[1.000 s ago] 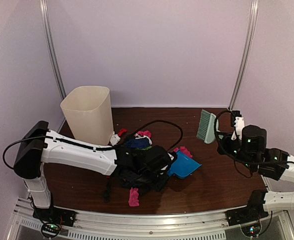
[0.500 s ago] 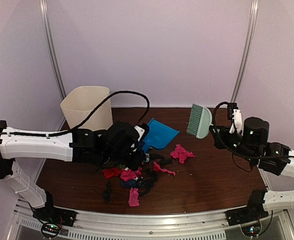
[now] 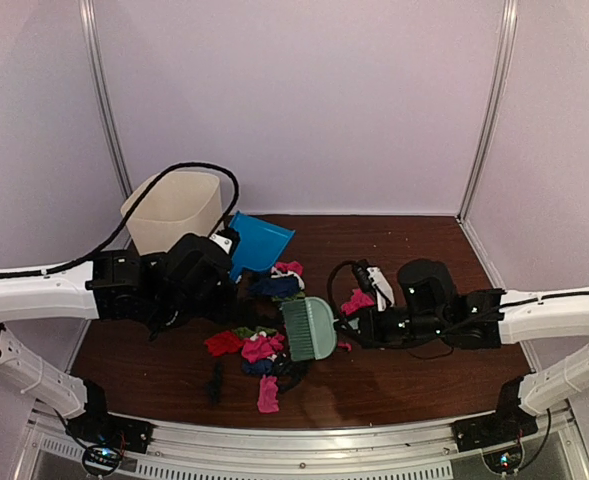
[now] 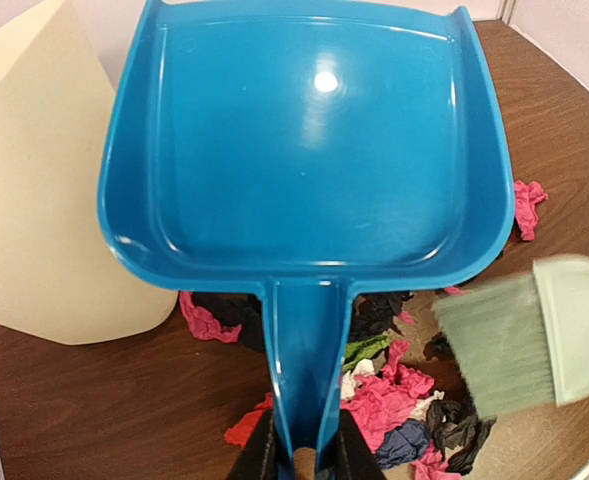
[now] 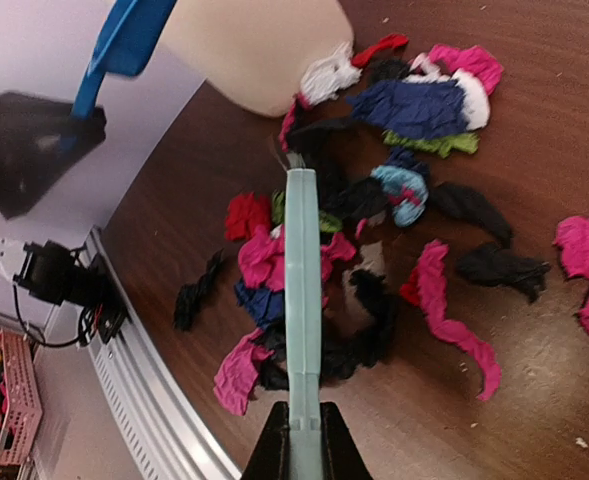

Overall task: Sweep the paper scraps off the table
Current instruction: Sweep the paper scraps at the center of the board.

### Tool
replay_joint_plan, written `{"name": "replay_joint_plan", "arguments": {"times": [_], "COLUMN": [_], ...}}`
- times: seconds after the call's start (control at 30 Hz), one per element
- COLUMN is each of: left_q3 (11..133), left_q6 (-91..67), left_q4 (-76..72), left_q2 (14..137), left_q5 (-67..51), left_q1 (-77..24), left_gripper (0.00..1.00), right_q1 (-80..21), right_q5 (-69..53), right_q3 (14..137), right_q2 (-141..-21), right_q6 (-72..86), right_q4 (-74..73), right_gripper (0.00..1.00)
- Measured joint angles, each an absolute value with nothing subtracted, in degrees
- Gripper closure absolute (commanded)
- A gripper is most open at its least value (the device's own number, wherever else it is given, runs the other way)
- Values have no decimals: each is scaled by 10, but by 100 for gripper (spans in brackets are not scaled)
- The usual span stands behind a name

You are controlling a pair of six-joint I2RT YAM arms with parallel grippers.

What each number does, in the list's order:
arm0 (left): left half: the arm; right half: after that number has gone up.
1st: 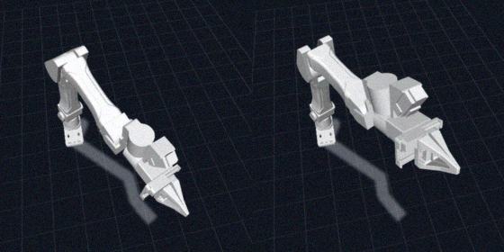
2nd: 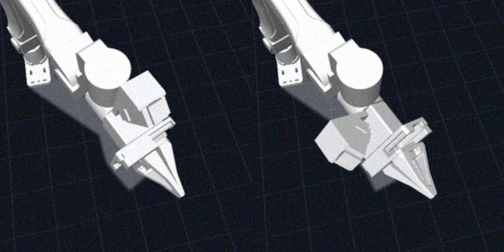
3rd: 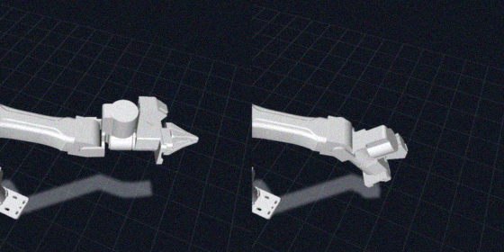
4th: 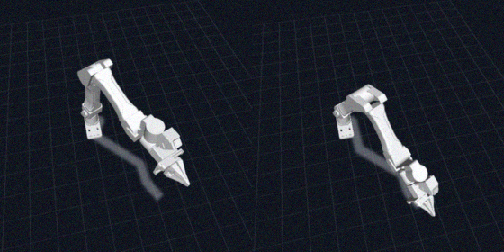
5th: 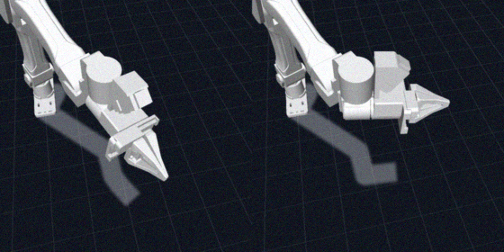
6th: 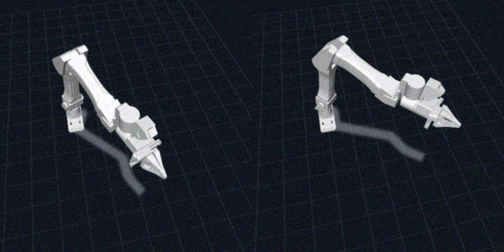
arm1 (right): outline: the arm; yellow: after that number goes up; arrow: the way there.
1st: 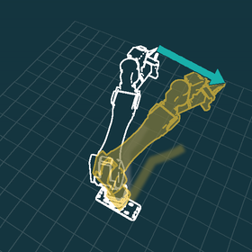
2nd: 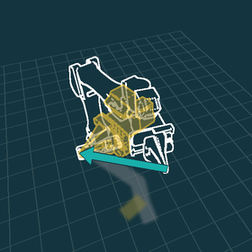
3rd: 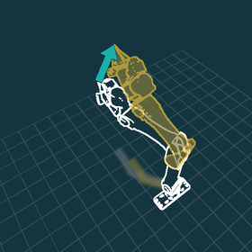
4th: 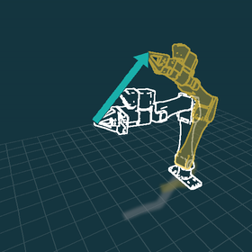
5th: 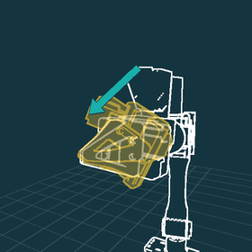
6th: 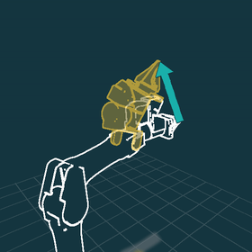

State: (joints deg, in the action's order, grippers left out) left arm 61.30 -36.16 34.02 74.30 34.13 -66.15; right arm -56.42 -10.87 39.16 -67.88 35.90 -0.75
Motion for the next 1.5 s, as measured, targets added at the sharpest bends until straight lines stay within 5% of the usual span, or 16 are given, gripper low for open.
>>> {"name": "replay_joint_plan", "arguments": {"times": [0.37, 1.07, 1.5], "left_q3": [605, 603, 603], "left_q6": [-375, -376, -364], "left_q4": [363, 370, 369], "left_q2": [722, 737, 738], "left_q5": [373, 373, 375], "left_q1": [-656, -656, -655], "left_gripper": [85, 85, 85], "right_q1": [-635, -519, -518], "right_q5": [-138, 112, -104], "right_q3": [429, 397, 395], "right_q2": [-799, -693, -633], "right_q6": [362, 329, 321], "right_q4": [23, -115, -30], "right_gripper": [100, 100, 100]}}
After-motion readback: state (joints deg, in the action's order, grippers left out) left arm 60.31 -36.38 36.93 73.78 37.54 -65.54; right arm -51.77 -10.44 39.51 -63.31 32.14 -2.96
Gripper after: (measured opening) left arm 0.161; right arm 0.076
